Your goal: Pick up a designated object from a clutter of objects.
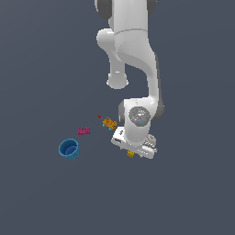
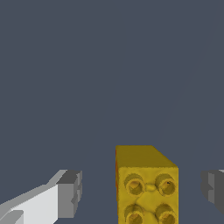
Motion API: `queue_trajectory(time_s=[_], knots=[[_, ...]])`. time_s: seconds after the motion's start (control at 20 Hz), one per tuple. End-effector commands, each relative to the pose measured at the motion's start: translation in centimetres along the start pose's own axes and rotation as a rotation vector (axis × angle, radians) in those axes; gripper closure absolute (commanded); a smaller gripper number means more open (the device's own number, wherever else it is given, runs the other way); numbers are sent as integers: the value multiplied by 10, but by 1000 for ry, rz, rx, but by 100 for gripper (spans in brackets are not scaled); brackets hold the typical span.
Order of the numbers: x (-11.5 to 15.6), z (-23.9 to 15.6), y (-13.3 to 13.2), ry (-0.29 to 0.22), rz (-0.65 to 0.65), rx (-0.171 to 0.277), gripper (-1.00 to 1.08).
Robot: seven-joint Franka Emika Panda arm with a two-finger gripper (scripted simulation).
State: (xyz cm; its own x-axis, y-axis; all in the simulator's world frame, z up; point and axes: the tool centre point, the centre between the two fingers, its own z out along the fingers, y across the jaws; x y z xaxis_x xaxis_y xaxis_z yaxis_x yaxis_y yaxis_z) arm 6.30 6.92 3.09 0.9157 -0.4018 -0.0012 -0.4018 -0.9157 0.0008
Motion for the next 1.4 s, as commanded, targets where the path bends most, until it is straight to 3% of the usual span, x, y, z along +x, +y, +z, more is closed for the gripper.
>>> queue_trajectory(time_s=[0.0,0.15,0.2,0.9,1.35], knots=[[1,7,0,1,0,1,-92],[1,9,-1,1,0,1,-92],[1,9,-1,1,0,1,108],[1,4,0,1,0,1,108],[4,-38,11,1,0,1,108]])
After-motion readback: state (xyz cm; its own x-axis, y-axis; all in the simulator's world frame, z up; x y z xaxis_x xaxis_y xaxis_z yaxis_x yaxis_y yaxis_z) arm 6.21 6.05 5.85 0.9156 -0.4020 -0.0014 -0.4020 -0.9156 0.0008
